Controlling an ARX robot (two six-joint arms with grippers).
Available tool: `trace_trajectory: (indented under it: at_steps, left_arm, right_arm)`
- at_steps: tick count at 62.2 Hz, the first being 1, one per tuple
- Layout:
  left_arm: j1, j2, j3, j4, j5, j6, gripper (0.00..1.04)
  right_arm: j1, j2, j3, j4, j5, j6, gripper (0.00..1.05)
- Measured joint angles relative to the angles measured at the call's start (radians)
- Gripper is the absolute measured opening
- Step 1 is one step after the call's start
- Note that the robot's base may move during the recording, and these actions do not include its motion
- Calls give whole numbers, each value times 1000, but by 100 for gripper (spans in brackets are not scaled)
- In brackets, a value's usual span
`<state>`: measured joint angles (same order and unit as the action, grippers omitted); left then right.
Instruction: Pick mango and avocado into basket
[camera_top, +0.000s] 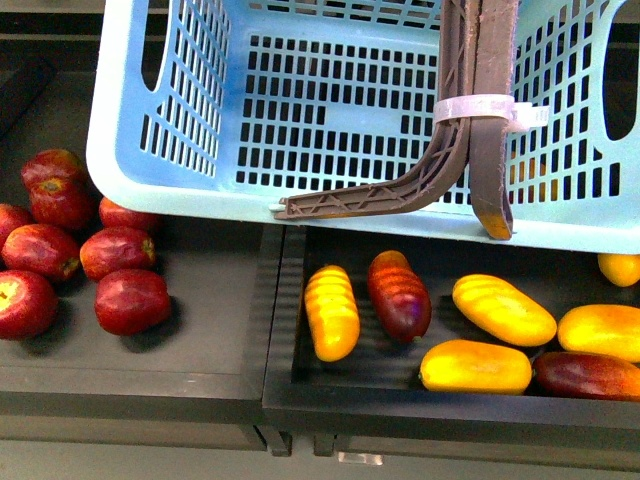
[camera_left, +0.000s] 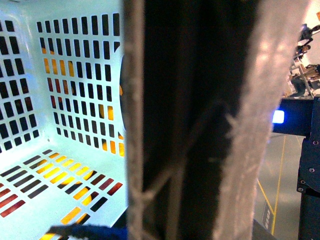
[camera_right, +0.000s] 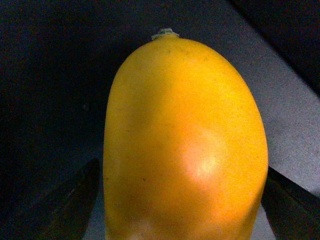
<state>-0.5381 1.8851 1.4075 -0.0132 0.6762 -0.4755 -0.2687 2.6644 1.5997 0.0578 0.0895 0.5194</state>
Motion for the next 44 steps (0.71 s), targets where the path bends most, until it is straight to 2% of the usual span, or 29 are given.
trace_trajectory:
  at_steps: [8, 23, 30, 36, 44]
  left_arm:
    - [0, 0, 0, 0, 0, 0, 14]
    - [0, 0, 0, 0, 0, 0, 14]
    - [0, 0, 0, 0, 1, 0, 14]
    - [0, 0, 0, 0, 0, 0, 14]
    - [0, 0, 0, 0, 0, 0, 14]
  right_arm:
    - [-5, -8, -18, 15, -10, 0, 65]
    - [-20, -124, -166, 113, -6, -7, 63]
    - [-42, -326, -318, 257, -12, -47, 63]
    - [-60, -586, -451, 327, -115, -56, 63]
    - [-53, -924, -618, 309, -300, -48, 63]
